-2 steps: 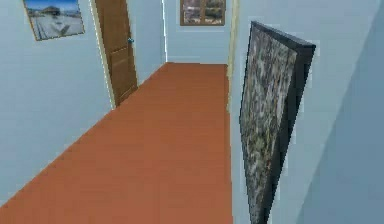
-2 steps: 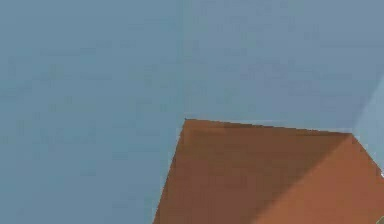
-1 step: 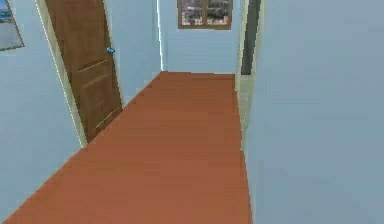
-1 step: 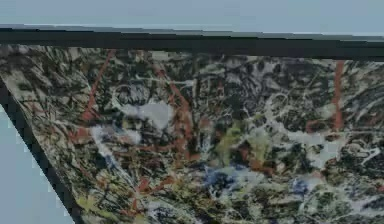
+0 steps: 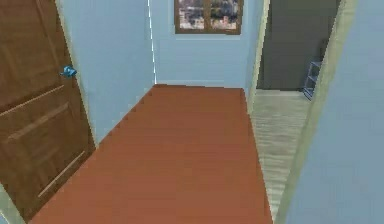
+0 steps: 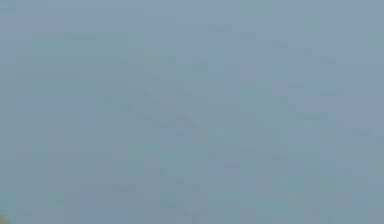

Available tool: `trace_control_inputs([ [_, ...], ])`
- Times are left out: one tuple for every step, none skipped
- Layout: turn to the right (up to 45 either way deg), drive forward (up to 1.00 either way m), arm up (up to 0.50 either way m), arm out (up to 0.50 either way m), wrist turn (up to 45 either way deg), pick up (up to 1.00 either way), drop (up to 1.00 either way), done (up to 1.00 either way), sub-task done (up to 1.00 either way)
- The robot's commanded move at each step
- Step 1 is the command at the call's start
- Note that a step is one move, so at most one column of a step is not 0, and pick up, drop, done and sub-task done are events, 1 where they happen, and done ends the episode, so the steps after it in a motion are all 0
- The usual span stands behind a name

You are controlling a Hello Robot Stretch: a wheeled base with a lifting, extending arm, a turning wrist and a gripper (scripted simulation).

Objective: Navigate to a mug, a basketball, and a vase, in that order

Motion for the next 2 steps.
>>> trace_control_inputs([
  [3.0,0.0,0.0,0.0,0.0,0.0,0.0,0.0,0.0],
  [0.0,1.0,0.0,0.0,0.0,0.0,0.0,0.0,0.0],
])
